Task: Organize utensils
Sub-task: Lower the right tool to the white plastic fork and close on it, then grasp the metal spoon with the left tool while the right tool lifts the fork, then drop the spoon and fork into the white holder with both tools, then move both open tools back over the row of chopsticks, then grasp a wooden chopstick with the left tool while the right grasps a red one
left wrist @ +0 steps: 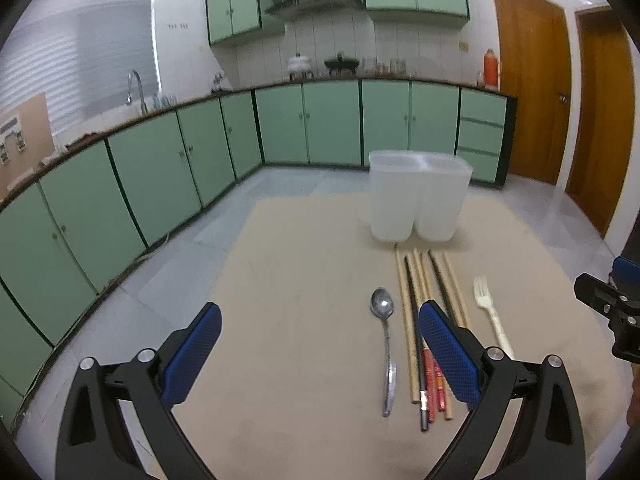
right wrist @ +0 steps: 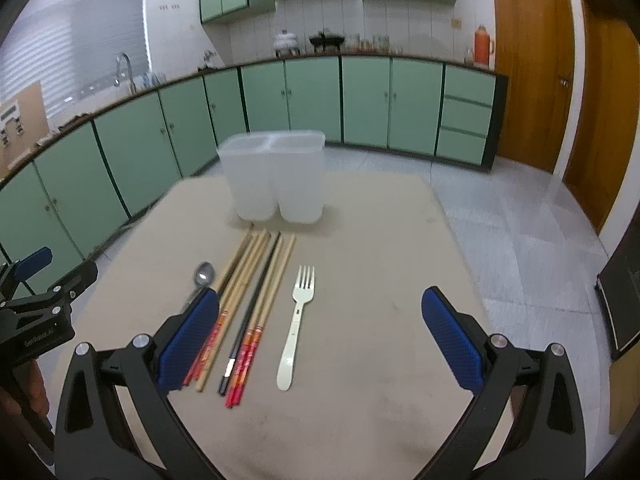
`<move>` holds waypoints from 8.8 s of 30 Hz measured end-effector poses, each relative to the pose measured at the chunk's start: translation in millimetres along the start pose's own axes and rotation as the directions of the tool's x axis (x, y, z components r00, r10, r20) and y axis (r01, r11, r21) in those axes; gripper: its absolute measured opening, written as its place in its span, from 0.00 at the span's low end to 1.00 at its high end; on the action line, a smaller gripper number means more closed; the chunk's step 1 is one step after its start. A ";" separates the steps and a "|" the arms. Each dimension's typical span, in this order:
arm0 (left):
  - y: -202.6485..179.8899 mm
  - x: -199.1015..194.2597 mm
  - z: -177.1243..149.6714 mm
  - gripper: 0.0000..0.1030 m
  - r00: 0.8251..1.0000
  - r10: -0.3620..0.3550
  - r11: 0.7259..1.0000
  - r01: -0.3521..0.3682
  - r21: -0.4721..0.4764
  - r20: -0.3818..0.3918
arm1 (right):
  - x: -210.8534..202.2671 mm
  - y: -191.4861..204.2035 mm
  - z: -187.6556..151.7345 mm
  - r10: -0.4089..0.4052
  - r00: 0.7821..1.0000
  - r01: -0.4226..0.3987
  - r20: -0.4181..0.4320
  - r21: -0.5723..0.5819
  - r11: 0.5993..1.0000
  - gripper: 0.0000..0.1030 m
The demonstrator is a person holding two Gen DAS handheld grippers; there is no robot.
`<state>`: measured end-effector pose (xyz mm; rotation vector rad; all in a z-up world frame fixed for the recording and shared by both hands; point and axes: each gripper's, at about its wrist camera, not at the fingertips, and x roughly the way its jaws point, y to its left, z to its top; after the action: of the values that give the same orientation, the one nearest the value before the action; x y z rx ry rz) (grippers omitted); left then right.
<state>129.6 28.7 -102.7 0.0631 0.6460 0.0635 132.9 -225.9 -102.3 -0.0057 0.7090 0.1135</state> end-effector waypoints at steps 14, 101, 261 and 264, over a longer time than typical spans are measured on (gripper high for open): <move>-24.8 97.6 -8.0 0.94 0.987 -0.022 0.999 0.026 0.026 -0.159 | 125.5 4.8 5.4 0.046 0.970 -0.034 -0.240 0.051 0.998 0.67; -22.2 55.8 70.3 0.27 0.939 -0.286 0.952 0.301 -0.055 0.193 | 55.5 -19.2 107.4 0.112 0.982 -0.108 0.151 -0.034 0.994 0.19; -63.3 72.1 -78.0 0.34 0.940 -0.245 0.967 0.256 0.017 -0.239 | 56.1 30.8 -96.6 0.063 0.992 -0.068 -0.111 -0.040 0.997 0.25; -64.8 72.6 -78.4 0.29 0.946 -0.229 0.971 0.238 0.010 -0.227 | 58.4 31.9 -95.2 0.056 0.993 -0.060 -0.104 -0.028 0.998 0.17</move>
<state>142.7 -27.0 -213.7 0.0145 0.8775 -0.1731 111.7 -192.5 -211.5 -0.0207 0.8109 0.1808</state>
